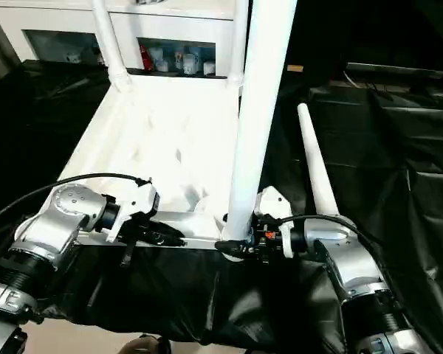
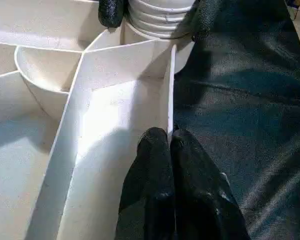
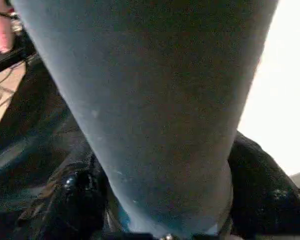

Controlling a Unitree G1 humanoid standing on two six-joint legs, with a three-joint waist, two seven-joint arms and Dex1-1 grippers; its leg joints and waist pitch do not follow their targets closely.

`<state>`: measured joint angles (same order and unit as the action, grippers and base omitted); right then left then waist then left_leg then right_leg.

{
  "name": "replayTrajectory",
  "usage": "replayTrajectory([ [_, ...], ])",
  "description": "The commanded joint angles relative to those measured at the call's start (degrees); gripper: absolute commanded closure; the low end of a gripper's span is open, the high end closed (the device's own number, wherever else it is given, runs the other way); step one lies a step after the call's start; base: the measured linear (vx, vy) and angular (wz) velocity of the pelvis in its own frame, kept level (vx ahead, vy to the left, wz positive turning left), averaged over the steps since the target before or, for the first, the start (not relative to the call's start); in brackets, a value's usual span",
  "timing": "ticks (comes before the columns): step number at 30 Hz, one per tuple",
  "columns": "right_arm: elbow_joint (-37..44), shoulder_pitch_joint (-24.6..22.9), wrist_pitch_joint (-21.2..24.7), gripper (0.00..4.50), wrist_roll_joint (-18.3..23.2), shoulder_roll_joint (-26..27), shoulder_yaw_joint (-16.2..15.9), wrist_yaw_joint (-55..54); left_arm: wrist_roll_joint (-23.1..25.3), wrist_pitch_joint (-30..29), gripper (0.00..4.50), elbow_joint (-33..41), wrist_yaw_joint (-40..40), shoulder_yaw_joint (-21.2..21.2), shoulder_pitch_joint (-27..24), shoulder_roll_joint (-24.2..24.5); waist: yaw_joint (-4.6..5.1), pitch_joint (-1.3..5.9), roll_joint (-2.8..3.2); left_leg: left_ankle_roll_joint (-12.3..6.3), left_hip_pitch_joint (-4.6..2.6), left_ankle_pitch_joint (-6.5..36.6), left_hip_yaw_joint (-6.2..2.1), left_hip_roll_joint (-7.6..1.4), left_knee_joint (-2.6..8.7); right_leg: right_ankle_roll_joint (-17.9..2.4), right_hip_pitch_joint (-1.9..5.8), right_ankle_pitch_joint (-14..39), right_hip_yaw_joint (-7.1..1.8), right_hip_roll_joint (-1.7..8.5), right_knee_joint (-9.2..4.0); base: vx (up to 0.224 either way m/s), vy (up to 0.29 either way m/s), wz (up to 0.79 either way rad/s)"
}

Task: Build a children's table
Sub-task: Rotate leg to tighten

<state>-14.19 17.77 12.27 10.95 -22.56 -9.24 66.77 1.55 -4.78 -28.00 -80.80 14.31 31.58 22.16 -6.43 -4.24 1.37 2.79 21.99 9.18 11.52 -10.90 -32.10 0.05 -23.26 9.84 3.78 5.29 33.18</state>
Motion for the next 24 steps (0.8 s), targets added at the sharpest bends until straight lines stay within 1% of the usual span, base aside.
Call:
replayTrajectory([
  [1,-0.55,0.47,-0.28,1.74,0.2,5.33,-3.29,-4.1,-1.63,0.44,4.5,1.32,3.57,1.12,1.36,-3.7,0.1,3.12,-0.5,-2.87,-1.29,14.99,-1.19,-2.84,3.94,-13.08,2.19,15.16,-2.48,3.55,-3.56,0.0,0.0,0.0],
  [2,-3.77,1.84,-1.63,1.74,-1.18,7.37,-0.95,-10.41,-0.62,-0.14,4.5,0.84,6.51,0.74,2.09,-4.49,0.27,3.01,-0.46,-2.23,-1.32,16.07,-1.19,-2.82,4.03,-12.95,1.95,16.54,-2.56,3.68,-3.75,0.0,0.0,0.0],
  [3,-3.77,1.84,-1.63,1.74,-1.18,7.37,-0.95,-10.41,-0.62,-0.14,4.5,0.84,6.51,0.74,2.09,-4.49,0.69,2.91,-0.52,-1.25,-1.09,17.0,-1.39,-2.58,4.24,-12.39,2.11,18.77,-2.41,3.77,-3.92,0.0,0.0,0.0],
  [4,-5.92,2.72,-2.34,1.74,-2.02,8.54,0.43,-14.45,0.01,-0.83,4.5,0.5,8.99,0.34,2.61,-5.31,0.82,2.94,-0.55,-0.62,-1.19,17.39,-1.53,-2.67,4.3,-12.05,2.1,19.61,-2.4,3.86,-3.96,0.0,0.0,0.0],
  [5,-7.61,3.38,-2.59,1.75,-2.39,9.61,1.68,-17.82,0.47,-1.76,4.5,0.32,11.37,-0.06,3.01,-6.27,1.33,2.78,-0.63,-0.13,-1.21,18.44,-1.63,-2.61,4.42,-11.61,2.04,21.25,-2.39,3.82,-4.2,0.0,0.0,0.0],
  [6,-8.53,3.68,-2.46,1.75,-2.29,10.59,2.69,-20.19,0.74,-2.74,4.5,0.42,13.17,-0.29,3.17,-7.18,1.56,2.77,-0.61,0.14,-1.38,18.94,-1.67,-2.63,4.43,-11.16,1.99,22.23,-2.42,3.83,-4.39,0.0,0.0,0.0],
  [7,-9.13,3.82,-2.2,1.75,-2.28,11.47,3.46,-22.28,1.16,-3.7,4.5,0.59,14.85,-0.35,3.18,-8.0,1.57,2.89,-0.48,0.21,-1.43,18.99,-1.64,-2.62,4.4,-11.14,1.99,22.17,-2.48,3.84,-4.41,0.0,0.0,0.0],
  [8,-10.06,3.93,-1.71,1.75,-2.67,13.09,4.64,-26.54,2.1,-4.93,4.5,1.02,18.05,-0.27,2.97,-9.65,1.59,2.9,-0.57,0.34,-1.44,18.72,-1.65,-2.67,4.39,-11.25,1.93,21.41,-2.5,3.83,-4.4,0.0,0.0,0.0],
  [9,-10.45,3.9,-1.9,1.75,-3.13,13.84,4.91,-28.54,2.44,-5.7,4.5,1.31,19.42,-0.17,2.76,-10.52,1.7,2.96,-0.82,0.07,-1.27,18.24,-1.62,-2.51,4.35,-11.2,2.13,20.67,-2.43,3.71,-4.38,0.0,0.0,0.0],
  [10,-10.69,3.81,-2.09,1.75,-3.54,14.57,5.2,-30.19,2.56,-6.52,4.5,1.65,20.48,-0.2,2.52,-11.34,1.63,3.02,-0.66,-0.04,-1.27,17.63,-1.63,-2.52,4.31,-11.22,2.16,19.94,-2.45,3.74,-4.29,0.0,0.0,0.0],
  [11,-11.85,3.91,-1.46,1.75,-4.38,17.13,6.15,-35.74,2.88,-8.42,4.5,2.22,24.25,-0.28,1.92,-14.42,1.67,3.08,-0.7,-0.51,-1.32,16.77,-1.47,-2.48,4.17,-11.45,2.07,18.32,-2.51,3.62,-4.27,0.0,0.0,0.0],
  [12,-11.96,3.93,-1.39,1.75,-4.51,17.42,6.24,-36.37,2.96,-8.5,4.5,2.27,24.54,-0.17,1.84,-14.7,1.74,3.07,-0.72,-0.81,-1.29,15.68,-1.31,-2.46,4.11,-11.86,2.01,16.83,-2.57,3.57,-4.2,0.0,0.0,0.0],
  [13,-12.7,4.06,-1.04,1.75,-5.74,19.65,6.74,-41.48,3.55,-8.87,4.5,2.72,26.34,0.92,1.03,-16.74,1.67,3.14,-0.94,-1.19,-1.18,14.72,-1.32,-2.35,4.03,-11.68,2.18,16.47,-2.48,3.54,-4.11,0.0,0.0,0.0],
  [14,-12.79,4.07,-1.08,1.75,-6.55,20.63,6.81,-43.96,3.77,-8.81,4.5,2.9,26.69,1.63,0.57,-17.58,1.66,3.13,-0.86,-1.37,-1.13,14.33,-1.36,-2.35,4.04,-11.59,2.18,16.4,-2.47,3.56,-4.11,0.0,0.0,0.0],
  [16,-12.63,3.89,-1.99,1.75,-7.47,21.55,6.45,-45.52,3.94,-8.59,4.5,2.97,27.06,2.46,0.11,-18.47,1.61,3.17,-0.81,-1.68,-1.02,13.59,-1.37,-2.3,4.02,-11.11,2.22,16.03,-2.43,3.49,-4.1,0.0,0.0,0.0],
  [17,-12.71,3.66,-3.6,1.75,-8.17,22.22,6.19,-46.47,4.02,-8.29,4.5,2.84,27.31,3.03,-0.13,-18.99,1.64,3.2,-0.72,-1.77,-1.1,14.0,-1.35,-2.31,4.03,-10.84,2.17,15.96,-2.44,3.41,-4.13,0.0,0.0,0.0],
  [19,-12.9,3.43,-4.77,1.75,-8.02,22.8,6.32,-46.64,3.66,-8.15,4.5,2.75,27.31,3.18,-0.34,-19.55,1.59,3.23,-0.64,-1.89,-1.16,14.49,-1.33,-2.32,4.03,-10.75,2.13,15.51,-2.49,3.4,-4.11,0.0,0.0,0.0],
  [20,-13.11,3.39,-4.93,1.19,-7.41,23.15,6.71,-46.53,3.66,-8.36,4.5,2.95,27.47,3.31,-0.43,-19.7,1.66,3.19,-0.66,-2.01,-1.11,14.9,-1.35,-2.29,4.1,-10.69,2.16,15.53,-2.45,3.3,-4.09,0.0,0.0,0.0],
  [21,-13.26,3.43,-4.91,1.05,-6.76,23.21,7.06,-46.03,3.7,-8.49,4.5,3.26,27.36,3.52,-0.54,-19.54,1.64,3.12,-0.32,-1.93,-1.19,15.69,-1.38,-2.3,4.16,-10.56,2.08,16.14,-2.48,3.28,-4.18,0.0,0.0,0.0],
  [23,-13.23,3.52,-4.84,0.99,-5.88,22.74,7.17,-44.42,3.68,-8.78,4.5,3.96,27.2,3.72,-0.86,-19.09,1.7,3.17,-0.4,-1.81,-1.28,16.31,-1.35,-2.32,4.19,-10.48,2.06,16.32,-2.5,3.23,-4.27,0.0,0.0,0.0],
  [24,-13.06,3.6,-4.81,0.88,-5.6,22.18,7.01,-43.23,3.55,-8.67,4.5,4.14,26.88,3.63,-1.0,-18.68,1.7,3.24,-0.33,-1.72,-1.23,16.37,-1.36,-2.33,4.18,-10.53,2.17,15.8,-2.51,3.22,-4.2,0.0,0.0,0.0],
])
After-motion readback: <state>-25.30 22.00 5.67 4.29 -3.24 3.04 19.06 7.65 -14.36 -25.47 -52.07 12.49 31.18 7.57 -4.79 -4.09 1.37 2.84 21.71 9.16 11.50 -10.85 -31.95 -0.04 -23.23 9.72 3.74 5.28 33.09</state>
